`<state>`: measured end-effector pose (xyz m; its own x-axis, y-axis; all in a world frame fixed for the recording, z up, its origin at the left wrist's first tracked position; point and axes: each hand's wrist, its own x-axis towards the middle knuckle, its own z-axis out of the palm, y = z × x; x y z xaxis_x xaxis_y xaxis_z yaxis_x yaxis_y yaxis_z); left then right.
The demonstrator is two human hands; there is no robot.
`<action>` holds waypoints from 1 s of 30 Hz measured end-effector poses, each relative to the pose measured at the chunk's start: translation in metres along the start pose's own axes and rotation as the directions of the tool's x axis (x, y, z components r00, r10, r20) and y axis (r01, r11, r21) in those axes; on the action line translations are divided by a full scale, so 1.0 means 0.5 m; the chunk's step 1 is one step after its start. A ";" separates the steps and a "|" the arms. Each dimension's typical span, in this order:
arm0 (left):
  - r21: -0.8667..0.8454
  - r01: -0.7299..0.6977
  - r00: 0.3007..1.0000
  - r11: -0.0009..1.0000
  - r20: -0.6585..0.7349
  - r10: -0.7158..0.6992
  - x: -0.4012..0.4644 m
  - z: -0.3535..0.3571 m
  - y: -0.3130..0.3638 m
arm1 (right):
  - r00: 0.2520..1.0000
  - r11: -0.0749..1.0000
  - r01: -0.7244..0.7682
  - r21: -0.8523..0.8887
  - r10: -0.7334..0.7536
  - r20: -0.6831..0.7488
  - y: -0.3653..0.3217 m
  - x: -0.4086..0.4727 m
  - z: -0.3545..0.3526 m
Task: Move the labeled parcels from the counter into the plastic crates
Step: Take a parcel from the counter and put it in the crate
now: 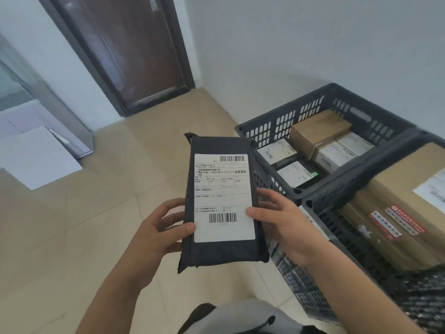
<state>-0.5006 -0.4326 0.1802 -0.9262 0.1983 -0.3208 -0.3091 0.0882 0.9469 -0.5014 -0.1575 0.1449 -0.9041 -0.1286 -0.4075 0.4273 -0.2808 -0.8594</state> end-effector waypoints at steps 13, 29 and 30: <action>0.299 0.061 0.864 0.952 0.461 -0.200 0.529 0.105 0.106 | 0.878 0.947 0.052 0.318 0.108 -0.467 -0.059 0.186 -0.113; 0.469 -0.128 0.718 0.874 0.652 -0.244 1.077 0.213 0.242 | 0.515 0.897 0.199 0.395 0.247 -0.821 -0.197 0.343 -0.087; 0.500 -0.158 0.720 0.851 0.649 -0.248 1.090 0.224 0.237 | 0.504 0.893 0.207 0.400 0.253 -0.826 -0.197 0.346 -0.084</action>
<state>-1.0180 -0.2045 0.1154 -0.4500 0.7539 -0.4786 -0.0087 0.5323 0.8465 -0.6996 -0.1121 0.1462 -0.3449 0.6496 -0.6776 0.1930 -0.6574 -0.7284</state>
